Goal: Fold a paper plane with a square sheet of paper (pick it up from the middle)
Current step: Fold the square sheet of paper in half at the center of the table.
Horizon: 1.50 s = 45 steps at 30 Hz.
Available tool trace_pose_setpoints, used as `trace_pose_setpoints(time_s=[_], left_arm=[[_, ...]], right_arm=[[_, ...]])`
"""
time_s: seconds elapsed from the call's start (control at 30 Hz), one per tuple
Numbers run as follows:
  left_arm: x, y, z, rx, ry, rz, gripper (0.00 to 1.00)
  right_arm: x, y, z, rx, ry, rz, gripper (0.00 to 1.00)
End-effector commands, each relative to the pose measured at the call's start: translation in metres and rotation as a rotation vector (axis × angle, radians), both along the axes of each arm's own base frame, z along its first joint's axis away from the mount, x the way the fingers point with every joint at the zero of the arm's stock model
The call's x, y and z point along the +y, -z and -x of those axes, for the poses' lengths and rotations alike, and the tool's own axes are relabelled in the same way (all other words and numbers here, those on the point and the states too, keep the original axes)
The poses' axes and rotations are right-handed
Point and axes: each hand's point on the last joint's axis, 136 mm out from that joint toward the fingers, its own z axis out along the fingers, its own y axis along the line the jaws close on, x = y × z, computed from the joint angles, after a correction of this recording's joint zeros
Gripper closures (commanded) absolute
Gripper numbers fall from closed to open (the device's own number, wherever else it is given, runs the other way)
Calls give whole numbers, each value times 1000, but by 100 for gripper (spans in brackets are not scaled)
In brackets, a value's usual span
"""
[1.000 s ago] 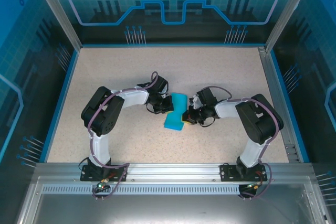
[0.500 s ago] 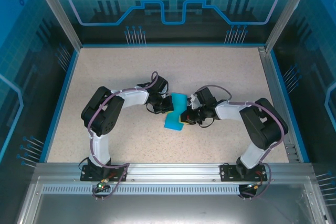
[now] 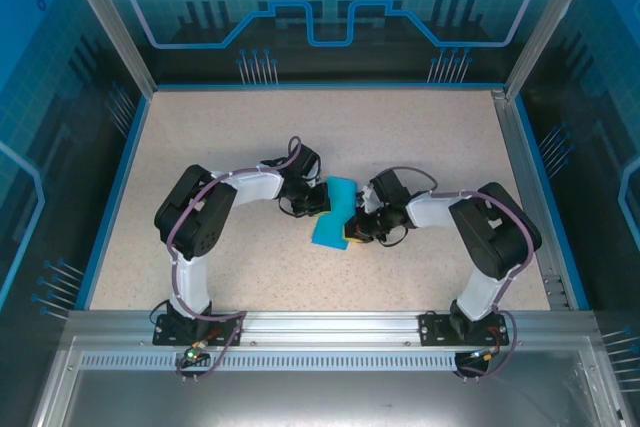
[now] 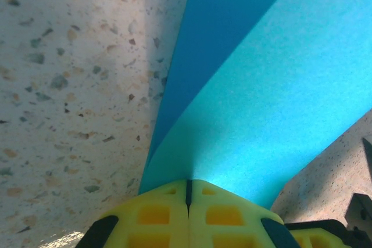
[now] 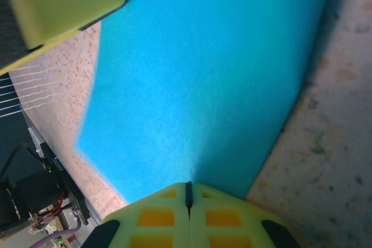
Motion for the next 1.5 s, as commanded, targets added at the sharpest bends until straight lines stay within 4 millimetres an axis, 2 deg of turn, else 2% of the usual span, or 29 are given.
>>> trace_pose_setpoints(time_s=[0.0,0.17,0.27,0.43,0.53,0.63,0.8,0.9,1.0,1.17,1.27,1.33,1.47], left_arm=[[28,43,31,117,-3,-149,100],[27,42,30,115,-1,-147,100],[27,42,30,117,0,-149,100],[28,42,31,118,2,-151,100],[28,42,31,119,-1,-152,100],[27,41,30,116,3,-151,100],[28,43,31,119,-3,-151,100],[26,44,31,123,-3,-142,100],[26,43,31,123,7,-149,100],[27,43,32,122,12,-156,100],[28,43,33,124,13,-158,100],[29,43,34,124,15,-163,100],[30,43,34,125,14,-165,100]], right_arm=[[1,-16,7,-28,-20,-16,100],[9,-13,13,-12,-33,-48,100],[12,-2,18,9,-54,-36,100],[-2,25,29,53,-50,49,100],[-7,32,35,73,-52,73,100],[-5,24,33,56,-53,58,100],[9,-6,24,5,-52,-21,100],[10,-7,25,-7,-55,-16,100],[8,0,33,14,-58,-21,100],[-3,27,53,83,-68,28,100],[-12,36,58,109,-58,73,100],[-7,26,53,90,-53,51,100],[1,-14,27,-20,-34,10,100]])
